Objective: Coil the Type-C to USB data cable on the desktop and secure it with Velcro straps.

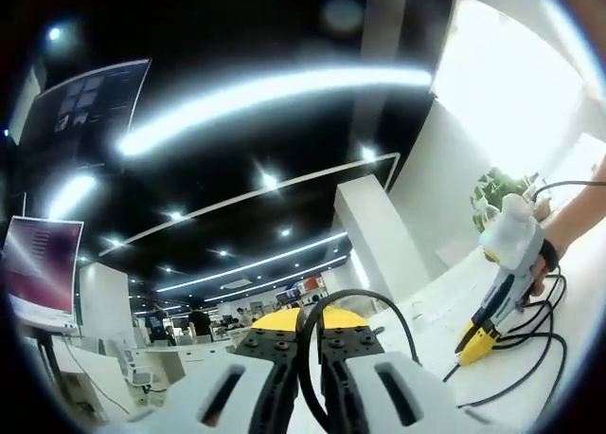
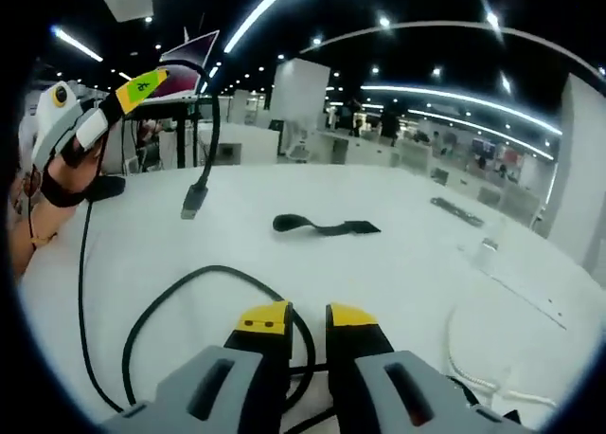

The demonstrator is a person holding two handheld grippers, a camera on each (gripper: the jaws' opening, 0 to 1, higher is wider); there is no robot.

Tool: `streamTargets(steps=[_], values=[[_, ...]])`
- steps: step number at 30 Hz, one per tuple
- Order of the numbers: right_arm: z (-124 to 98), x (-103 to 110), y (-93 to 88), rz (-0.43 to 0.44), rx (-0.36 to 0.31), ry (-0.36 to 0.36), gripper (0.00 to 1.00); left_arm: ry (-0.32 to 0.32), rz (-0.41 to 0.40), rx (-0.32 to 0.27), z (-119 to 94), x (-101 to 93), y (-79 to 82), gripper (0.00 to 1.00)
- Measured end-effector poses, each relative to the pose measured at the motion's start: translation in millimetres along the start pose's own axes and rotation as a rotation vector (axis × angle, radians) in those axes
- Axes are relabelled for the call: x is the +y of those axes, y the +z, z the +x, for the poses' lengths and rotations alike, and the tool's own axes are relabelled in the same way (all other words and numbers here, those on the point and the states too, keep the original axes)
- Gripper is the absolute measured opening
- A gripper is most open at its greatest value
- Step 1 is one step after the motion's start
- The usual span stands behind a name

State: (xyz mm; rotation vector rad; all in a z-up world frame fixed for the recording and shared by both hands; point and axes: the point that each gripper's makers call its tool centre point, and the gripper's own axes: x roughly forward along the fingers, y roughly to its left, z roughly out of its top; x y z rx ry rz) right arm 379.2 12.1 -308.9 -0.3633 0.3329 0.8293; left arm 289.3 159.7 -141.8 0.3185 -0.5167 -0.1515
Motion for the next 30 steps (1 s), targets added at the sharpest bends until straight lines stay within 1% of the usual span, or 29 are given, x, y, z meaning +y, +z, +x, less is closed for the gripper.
streamTargets(steps=[2,5,6,7,8,10,11,12,14,17,18,19,21,22,24,27,30], values=[[-0.2,1.0,0.5,0.012,-0.001,0.012,0.14,0.001,-0.001,0.000,-0.2,0.5,0.0,0.06],[-2.2,-3.4,-0.6,0.022,0.014,-0.004,0.18,0.006,-0.008,-0.006,-0.8,2.2,1.6,0.06],[-3.6,-6.4,-2.0,0.036,0.019,-0.010,0.18,0.007,-0.010,-0.006,-0.8,2.9,1.9,0.06],[-3.9,-6.3,-4.1,0.086,0.023,-0.008,0.18,0.008,-0.011,-0.007,-0.7,3.3,2.0,0.06],[-4.0,-7.8,-3.9,0.092,0.016,-0.004,0.18,0.008,-0.013,-0.007,-0.9,3.5,1.9,0.06],[-3.0,-6.4,-2.8,0.067,-0.004,0.012,0.14,0.006,-0.013,-0.004,-1.1,2.9,1.3,0.06],[-2.1,0.9,-2.5,0.088,-0.008,0.047,0.08,0.004,-0.014,-0.004,-1.2,2.5,1.4,0.06],[-1.3,4.5,-1.3,0.112,-0.023,0.058,0.08,0.003,-0.015,-0.005,-1.1,2.2,1.7,0.06],[0.6,5.2,-0.9,0.099,-0.027,0.043,0.07,0.001,-0.013,-0.007,-0.9,1.8,2.3,0.06],[1.7,5.9,0.4,0.062,-0.011,0.033,0.04,0.004,-0.014,-0.016,-1.3,3.4,5.0,0.07],[1.8,6.3,2.0,0.000,-0.019,0.030,0.02,0.007,-0.018,-0.017,-1.6,4.7,5.2,0.07],[1.6,7.4,2.8,-0.043,-0.026,0.017,0.02,0.011,-0.026,-0.018,-1.9,6.3,5.3,0.07],[1.2,8.2,4.0,-0.086,-0.032,-0.012,0.02,0.015,-0.054,-0.020,-1.4,8.9,5.5,0.07],[1.2,12.3,3.9,-0.080,-0.036,0.000,0.01,0.015,-0.062,-0.021,-1.3,9.3,5.8,0.07],[0.3,24.9,6.5,-0.071,-0.050,0.048,0.01,0.011,-0.079,-0.023,-1.0,9.1,6.7,0.07],[-2.2,38.6,9.1,-0.128,-0.052,0.069,0.01,-0.010,-0.108,-0.036,-1.5,5.1,10.3,0.07],[-4.8,49.4,12.2,-0.186,-0.052,0.073,0.00,-0.042,-0.113,-0.044,-2.2,-2.9,14.1,0.07]])
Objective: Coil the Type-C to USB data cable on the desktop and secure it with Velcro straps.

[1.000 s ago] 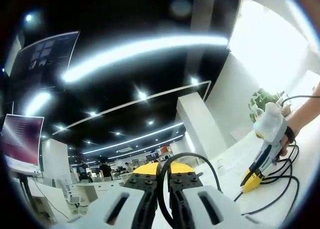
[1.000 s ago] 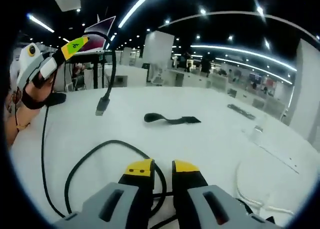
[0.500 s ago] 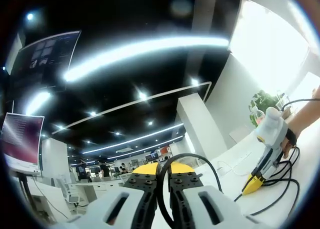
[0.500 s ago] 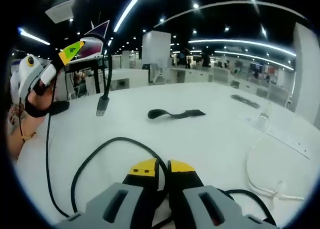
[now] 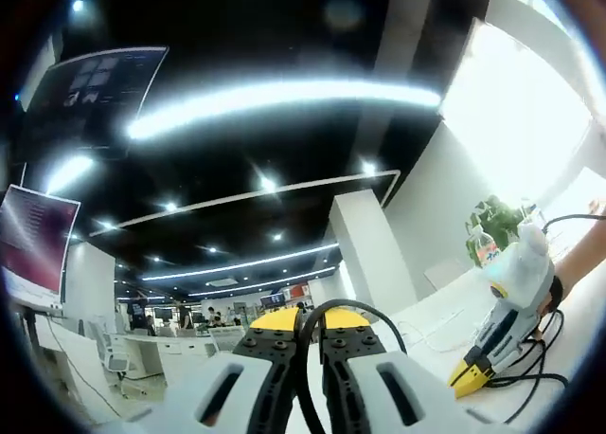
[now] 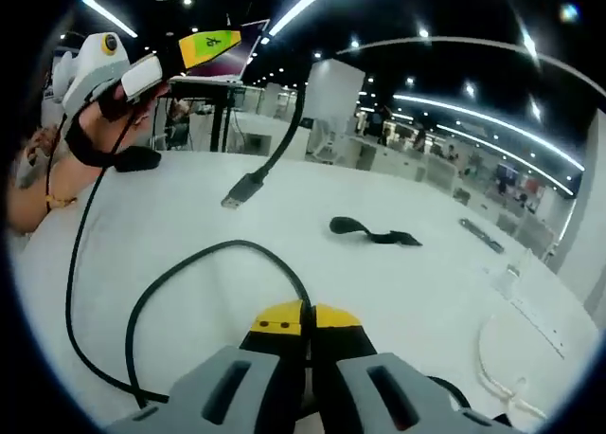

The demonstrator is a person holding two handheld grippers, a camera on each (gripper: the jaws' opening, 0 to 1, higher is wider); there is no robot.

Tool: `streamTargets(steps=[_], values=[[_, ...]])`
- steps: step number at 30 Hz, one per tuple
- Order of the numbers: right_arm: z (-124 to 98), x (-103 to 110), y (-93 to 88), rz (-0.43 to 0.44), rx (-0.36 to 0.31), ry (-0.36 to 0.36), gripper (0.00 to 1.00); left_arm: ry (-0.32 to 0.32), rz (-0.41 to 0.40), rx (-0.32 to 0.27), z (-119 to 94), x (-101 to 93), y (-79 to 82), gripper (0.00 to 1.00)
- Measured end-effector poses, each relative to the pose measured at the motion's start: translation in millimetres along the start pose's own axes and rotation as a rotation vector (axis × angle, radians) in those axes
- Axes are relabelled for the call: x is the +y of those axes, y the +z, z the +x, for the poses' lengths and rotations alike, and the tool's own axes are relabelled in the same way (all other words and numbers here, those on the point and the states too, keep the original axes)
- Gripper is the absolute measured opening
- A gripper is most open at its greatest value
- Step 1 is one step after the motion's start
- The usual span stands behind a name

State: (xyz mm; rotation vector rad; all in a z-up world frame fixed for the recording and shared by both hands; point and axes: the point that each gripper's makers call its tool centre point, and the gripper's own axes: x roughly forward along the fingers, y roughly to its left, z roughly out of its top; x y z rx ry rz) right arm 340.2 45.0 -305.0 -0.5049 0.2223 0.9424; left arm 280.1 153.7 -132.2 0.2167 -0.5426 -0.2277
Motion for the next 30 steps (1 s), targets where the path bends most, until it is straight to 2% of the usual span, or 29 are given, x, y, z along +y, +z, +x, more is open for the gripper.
streamTargets(steps=[4,6,8,10,12,19,22,25,27,28,30], values=[[-12.8,7.8,6.0,-0.087,-0.014,-0.050,0.00,-0.031,0.030,-0.026,-1.6,-10.7,8.6,0.07],[-22.4,7.2,11.1,-0.160,-0.026,-0.092,0.00,-0.052,0.029,-0.034,-1.6,-16.9,11.2,0.07],[-31.8,7.6,16.1,-0.193,-0.047,-0.126,0.00,-0.074,0.043,-0.043,-1.7,-24.1,12.9,0.04],[-37.2,5.7,19.5,-0.222,-0.060,-0.153,0.00,-0.103,0.087,-0.035,-0.6,-32.3,10.1,0.04],[-46.7,5.1,23.8,-0.298,-0.072,-0.208,0.00,-0.122,0.121,-0.028,-0.3,-39.6,6.9,0.04],[-61.9,-4.0,33.2,-0.355,-0.116,-0.293,0.00,-0.192,0.224,-0.022,-3.0,-64.3,-0.6,0.04],[-73.3,-6.4,46.2,-0.569,-0.095,-0.397,0.00,-0.208,0.238,-0.015,-3.0,-68.2,-3.2,0.04],[-81.7,-3.4,61.5,-0.628,-0.124,-0.455,0.00,-0.225,0.247,-0.002,-3.7,-71.5,-6.4,0.04],[-83.9,-2.1,66.8,-0.633,-0.128,-0.467,0.00,-0.249,0.223,0.000,-5.2,-76.7,-7.1,0.04],[-81.7,0.2,66.2,-0.615,-0.125,-0.446,0.00,-0.252,0.222,-0.002,-5.2,-77.6,-6.6,0.04],[-70.8,2.9,49.5,-0.466,-0.092,-0.367,0.00,-0.251,0.235,0.004,-4.6,-78.5,-8.8,0.04]])
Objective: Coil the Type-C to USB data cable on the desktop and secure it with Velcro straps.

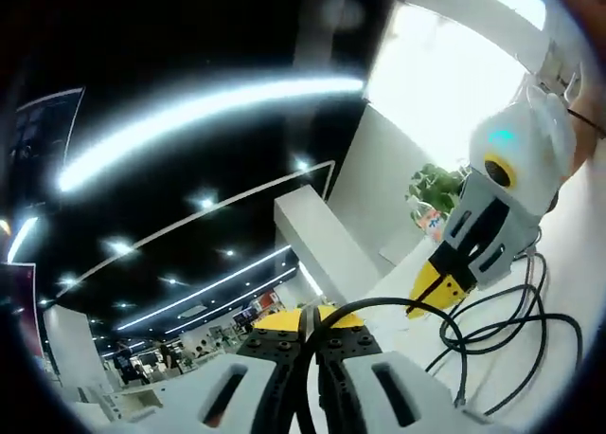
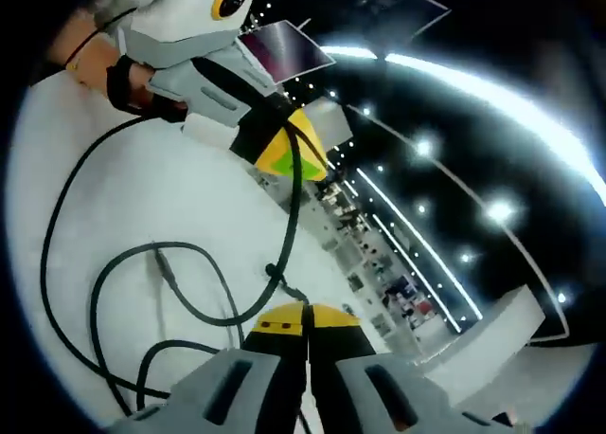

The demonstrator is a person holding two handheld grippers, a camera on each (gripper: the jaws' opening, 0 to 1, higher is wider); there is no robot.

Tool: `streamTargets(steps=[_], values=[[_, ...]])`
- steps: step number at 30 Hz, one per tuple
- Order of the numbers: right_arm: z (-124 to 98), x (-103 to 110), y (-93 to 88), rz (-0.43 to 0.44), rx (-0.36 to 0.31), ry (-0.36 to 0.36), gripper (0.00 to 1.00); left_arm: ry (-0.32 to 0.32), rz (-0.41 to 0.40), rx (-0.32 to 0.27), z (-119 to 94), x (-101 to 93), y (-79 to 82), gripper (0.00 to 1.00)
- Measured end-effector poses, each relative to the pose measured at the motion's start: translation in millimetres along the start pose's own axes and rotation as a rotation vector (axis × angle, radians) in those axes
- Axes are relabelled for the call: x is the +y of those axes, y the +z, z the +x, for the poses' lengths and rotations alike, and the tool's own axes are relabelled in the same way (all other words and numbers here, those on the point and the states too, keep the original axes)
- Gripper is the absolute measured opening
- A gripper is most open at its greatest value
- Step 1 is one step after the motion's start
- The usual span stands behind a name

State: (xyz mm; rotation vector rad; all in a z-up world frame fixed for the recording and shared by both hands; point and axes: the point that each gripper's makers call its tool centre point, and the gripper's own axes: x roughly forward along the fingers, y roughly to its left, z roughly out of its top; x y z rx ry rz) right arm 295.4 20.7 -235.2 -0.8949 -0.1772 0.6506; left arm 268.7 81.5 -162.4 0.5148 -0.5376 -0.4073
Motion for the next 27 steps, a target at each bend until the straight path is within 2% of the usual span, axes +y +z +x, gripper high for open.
streamTargets(steps=[2,3,5,7,8,9,11,14,19,24,27], values=[[6.3,10.9,-16.5,0.213,0.022,0.076,0.00,0.009,0.013,0.013,0.3,1.7,-2.8,0.04],[7.8,14.8,-22.6,0.271,0.036,0.112,0.01,0.016,0.013,0.013,-0.3,3.5,-2.6,0.04],[12.4,14.7,-33.6,0.451,0.032,0.141,0.01,0.036,0.016,-0.006,-2.0,8.5,2.4,0.04],[16.9,12.2,-37.4,0.552,-0.005,0.169,0.10,0.046,0.018,-0.019,-2.7,11.2,6.5,0.04],[18.8,14.8,-40.1,0.584,0.005,0.202,0.19,0.049,0.020,-0.023,-2.8,11.9,7.7,0.04],[20.6,18.6,-41.3,0.614,0.016,0.239,0.23,0.053,0.022,-0.028,-3.1,12.7,9.1,0.04],[25.4,22.3,-41.7,0.616,0.009,0.279,0.22,0.057,0.024,-0.033,-3.3,13.5,10.6,0.04],[34.5,32.3,-46.3,0.514,0.063,0.312,0.20,0.061,0.036,-0.042,-3.5,14.3,13.6,0.04],[40.5,45.8,-39.7,0.463,0.102,0.356,0.17,0.068,0.058,-0.062,-4.9,15.2,20.2,0.04],[40.7,45.3,-43.5,0.449,0.168,0.393,0.15,0.069,0.069,-0.064,-5.7,15.3,21.1,0.04],[39.0,49.4,-45.5,0.494,0.218,0.454,0.12,0.069,0.074,-0.064,-6.0,15.2,21.3,0.04]])
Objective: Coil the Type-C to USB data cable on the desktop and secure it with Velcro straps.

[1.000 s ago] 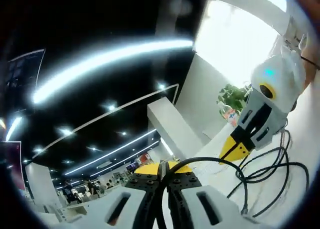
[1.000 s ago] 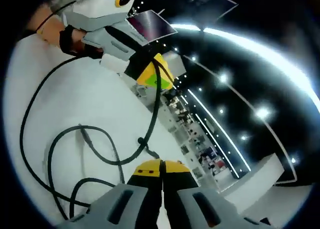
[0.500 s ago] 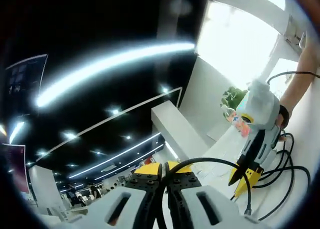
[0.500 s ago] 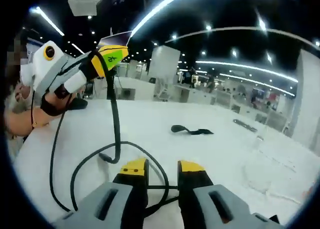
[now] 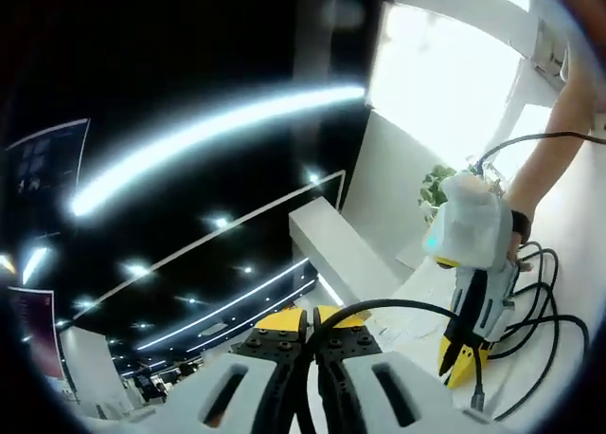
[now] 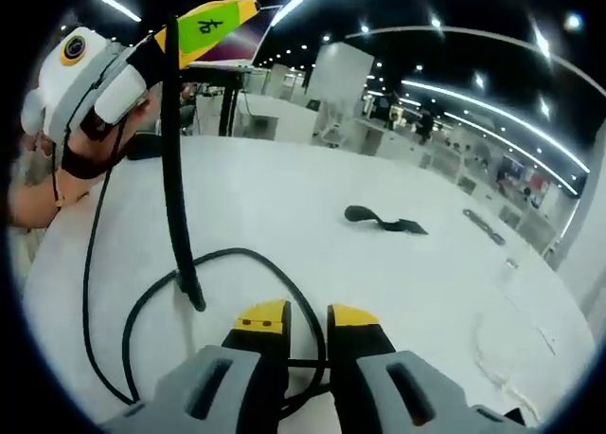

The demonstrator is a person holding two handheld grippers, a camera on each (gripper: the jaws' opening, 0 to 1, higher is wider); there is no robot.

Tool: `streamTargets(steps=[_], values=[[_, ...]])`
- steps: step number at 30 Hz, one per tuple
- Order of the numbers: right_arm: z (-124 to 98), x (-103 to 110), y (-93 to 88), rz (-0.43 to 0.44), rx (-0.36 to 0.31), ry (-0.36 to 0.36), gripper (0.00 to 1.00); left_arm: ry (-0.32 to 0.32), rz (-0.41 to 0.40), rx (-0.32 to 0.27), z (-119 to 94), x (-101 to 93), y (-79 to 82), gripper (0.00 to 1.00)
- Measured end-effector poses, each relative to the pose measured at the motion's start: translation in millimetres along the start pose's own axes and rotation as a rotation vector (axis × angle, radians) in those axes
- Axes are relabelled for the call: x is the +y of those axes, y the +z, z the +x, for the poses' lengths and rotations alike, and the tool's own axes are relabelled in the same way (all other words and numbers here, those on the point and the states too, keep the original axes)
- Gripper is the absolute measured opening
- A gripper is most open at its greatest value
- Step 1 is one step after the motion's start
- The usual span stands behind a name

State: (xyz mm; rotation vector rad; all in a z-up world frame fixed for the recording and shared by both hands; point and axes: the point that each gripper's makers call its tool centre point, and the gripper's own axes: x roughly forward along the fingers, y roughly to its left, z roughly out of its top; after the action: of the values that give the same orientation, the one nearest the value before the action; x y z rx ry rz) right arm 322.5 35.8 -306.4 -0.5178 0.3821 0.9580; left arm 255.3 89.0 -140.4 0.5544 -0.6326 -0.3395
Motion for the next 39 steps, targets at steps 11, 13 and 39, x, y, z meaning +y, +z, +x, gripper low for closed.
streamTargets(steps=[11,13,39], values=[[-3.9,23.4,8.6,-0.362,0.015,-0.007,0.00,0.002,-0.013,0.009,0.3,1.3,-2.1,0.04],[-5.6,23.5,10.2,-0.424,-0.008,-0.054,0.00,-0.002,-0.015,0.009,0.6,0.2,-2.1,0.04],[0.9,19.2,-2.8,-0.152,0.196,0.185,0.03,0.020,0.004,0.034,0.1,3.3,-8.0,0.04]])
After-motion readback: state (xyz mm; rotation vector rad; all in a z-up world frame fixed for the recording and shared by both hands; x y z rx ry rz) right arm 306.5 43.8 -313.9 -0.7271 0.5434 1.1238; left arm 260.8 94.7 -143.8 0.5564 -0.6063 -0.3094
